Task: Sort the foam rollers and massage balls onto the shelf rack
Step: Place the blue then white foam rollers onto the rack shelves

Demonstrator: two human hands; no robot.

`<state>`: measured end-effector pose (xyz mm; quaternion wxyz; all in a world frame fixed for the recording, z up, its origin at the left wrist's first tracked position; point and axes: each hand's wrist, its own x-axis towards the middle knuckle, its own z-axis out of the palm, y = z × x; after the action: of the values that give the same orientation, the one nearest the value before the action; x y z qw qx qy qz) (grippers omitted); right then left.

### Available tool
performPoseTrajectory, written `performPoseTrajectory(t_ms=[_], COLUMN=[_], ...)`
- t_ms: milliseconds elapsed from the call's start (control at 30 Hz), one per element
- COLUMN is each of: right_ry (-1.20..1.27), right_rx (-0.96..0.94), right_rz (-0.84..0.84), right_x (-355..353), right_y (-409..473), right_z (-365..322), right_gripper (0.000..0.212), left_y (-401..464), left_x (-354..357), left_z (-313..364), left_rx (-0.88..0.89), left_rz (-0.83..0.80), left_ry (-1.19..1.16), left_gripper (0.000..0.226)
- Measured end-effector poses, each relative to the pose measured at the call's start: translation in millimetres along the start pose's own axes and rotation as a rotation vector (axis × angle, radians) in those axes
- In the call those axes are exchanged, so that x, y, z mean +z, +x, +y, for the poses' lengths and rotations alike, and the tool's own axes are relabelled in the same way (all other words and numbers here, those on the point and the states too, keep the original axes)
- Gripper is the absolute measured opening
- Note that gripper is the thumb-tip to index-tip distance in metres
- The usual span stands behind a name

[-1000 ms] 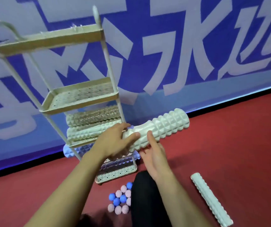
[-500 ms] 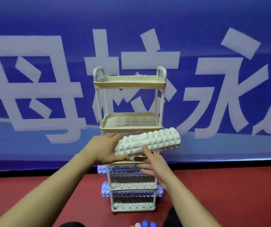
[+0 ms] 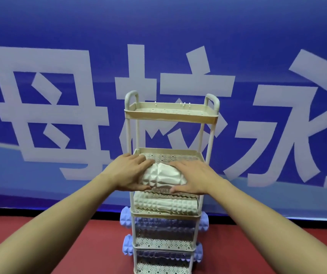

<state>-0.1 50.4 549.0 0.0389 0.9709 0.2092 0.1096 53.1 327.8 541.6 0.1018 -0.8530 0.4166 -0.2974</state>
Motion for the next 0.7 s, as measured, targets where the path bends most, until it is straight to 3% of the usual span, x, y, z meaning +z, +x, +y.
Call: performPoseTrajectory(t_ms=[200, 267, 367, 433, 533, 700], right_ry=[0.008, -0.044, -0.092, -0.102, -0.122, -0.227], right_rx=[0.056, 0.127, 0.27, 0.33, 0.359, 0.298], right_rz=[0.022, 0.033, 0.028, 0.021, -0.025, -0.083], right_x=[1, 2, 5, 7, 10, 22], right_y=[18, 28, 49, 63, 84, 115], right_z=[6, 5, 3, 2, 2, 10], right_gripper=[0.081, 0.081, 0.079, 0.077, 0.075, 0.071], left_y=[16, 18, 17, 21, 29, 38], left_x=[26, 33, 40, 39, 36, 47], left_z=[0, -3, -9, -13, -22, -33], left_rx=[-0.119, -0.271, -0.642, -0.909, -1.071, -1.121], left_rz=[0.015, 0.053, 0.278, 0.335, 0.313, 0.304], left_ry=[-0.073, -0.185, -0.53, -0.858, -1.205, -1.06], left_gripper=[0.089, 0.099, 0.105, 0.097, 0.071, 0.043])
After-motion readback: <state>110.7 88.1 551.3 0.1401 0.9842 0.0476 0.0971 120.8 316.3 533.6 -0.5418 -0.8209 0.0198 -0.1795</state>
